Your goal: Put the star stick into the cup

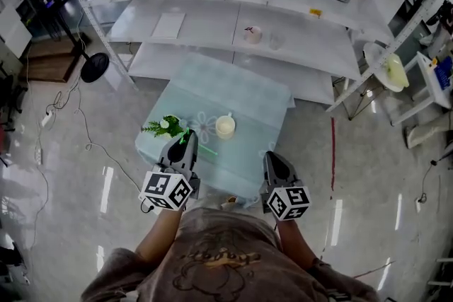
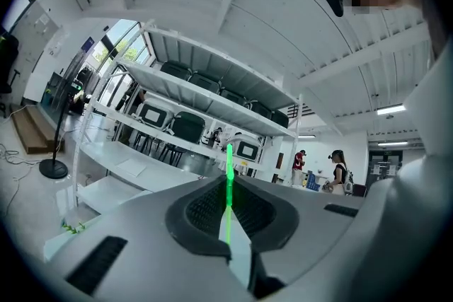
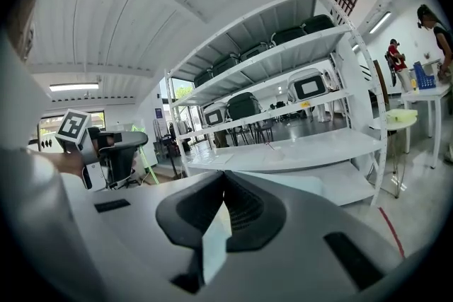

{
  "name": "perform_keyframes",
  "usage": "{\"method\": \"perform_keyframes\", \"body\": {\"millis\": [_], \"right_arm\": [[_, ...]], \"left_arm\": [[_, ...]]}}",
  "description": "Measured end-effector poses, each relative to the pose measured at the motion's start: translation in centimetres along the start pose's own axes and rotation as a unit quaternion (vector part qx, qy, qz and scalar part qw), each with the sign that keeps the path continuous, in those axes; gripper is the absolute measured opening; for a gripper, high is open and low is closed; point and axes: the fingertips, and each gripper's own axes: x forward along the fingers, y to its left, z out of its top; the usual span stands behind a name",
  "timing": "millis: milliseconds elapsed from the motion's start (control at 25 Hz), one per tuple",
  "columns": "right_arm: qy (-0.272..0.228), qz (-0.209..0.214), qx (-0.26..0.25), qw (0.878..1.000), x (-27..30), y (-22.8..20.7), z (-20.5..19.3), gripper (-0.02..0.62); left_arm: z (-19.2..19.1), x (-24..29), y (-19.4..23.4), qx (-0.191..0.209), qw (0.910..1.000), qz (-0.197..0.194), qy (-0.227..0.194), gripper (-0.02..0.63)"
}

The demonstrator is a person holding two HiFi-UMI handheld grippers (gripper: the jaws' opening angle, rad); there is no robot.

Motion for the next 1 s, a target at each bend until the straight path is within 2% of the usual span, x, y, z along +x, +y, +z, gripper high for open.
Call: {"method": "perform_keyframes", "body": {"millis": [280,640,840,1000], "right_arm": [[0.005,-0.019,0.008,1.000,2.3,-1.0,0.2,0.003],[-0.006,-0.043,0.016,0.999,5.2,-0.5,1.5,0.003],[-0.008,-0.061,0.017,0.998,5.8,-1.1,1.5,0.003],[-0.007,-0.078,0.023,0.997,5.7,-1.5,1.0,0.003]], "left_arm": [[0.3,3.1,1.7,0.003,0.9998,-0.014,0.011,0.031],[1.7,7.8,3.9,0.010,0.9984,-0.051,0.022,0.031],[0.9,10.7,4.8,0.014,0.9974,-0.065,0.028,0.031],[-0.3,12.9,4.9,0.031,0.9957,-0.079,0.038,0.031]]}}
